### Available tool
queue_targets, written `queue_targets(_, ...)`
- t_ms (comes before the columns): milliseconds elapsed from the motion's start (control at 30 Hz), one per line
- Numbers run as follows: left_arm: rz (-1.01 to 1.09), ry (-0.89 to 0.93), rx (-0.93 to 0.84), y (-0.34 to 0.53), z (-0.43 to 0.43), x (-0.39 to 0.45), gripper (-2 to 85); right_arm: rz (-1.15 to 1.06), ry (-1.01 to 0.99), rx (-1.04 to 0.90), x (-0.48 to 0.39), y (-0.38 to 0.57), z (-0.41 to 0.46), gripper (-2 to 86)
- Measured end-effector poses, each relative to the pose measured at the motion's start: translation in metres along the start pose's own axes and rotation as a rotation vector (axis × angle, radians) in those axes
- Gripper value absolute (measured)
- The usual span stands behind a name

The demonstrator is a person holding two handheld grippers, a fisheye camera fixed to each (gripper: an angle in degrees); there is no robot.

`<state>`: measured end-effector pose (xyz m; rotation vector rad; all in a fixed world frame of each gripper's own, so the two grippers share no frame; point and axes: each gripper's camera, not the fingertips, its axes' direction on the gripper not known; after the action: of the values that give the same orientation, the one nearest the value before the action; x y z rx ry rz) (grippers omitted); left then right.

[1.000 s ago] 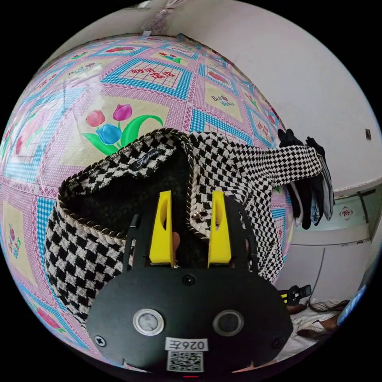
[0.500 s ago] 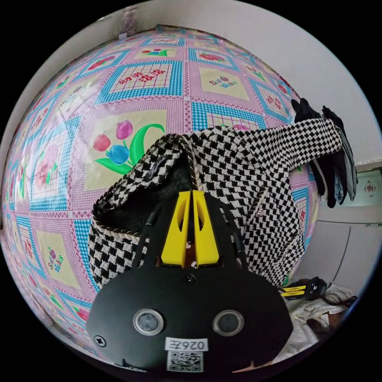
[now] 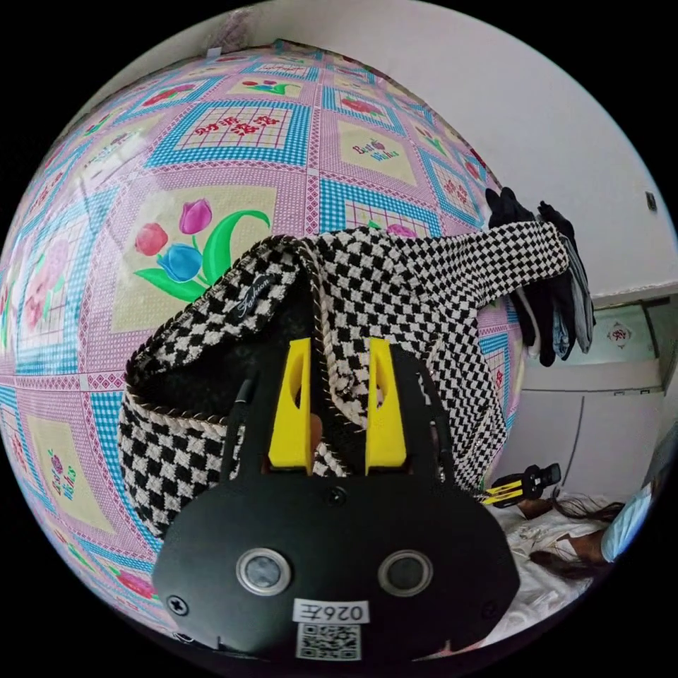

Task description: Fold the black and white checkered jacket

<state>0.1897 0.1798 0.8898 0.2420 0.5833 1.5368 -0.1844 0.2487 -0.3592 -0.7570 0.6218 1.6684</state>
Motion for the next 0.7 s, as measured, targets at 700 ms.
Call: queue_targets(700,0.11,-0.266,0.198,0.019,-0.053,0.065,2.2,-0.001,-0.004,0.097,-0.028,0.001,-0.008,-1.3)
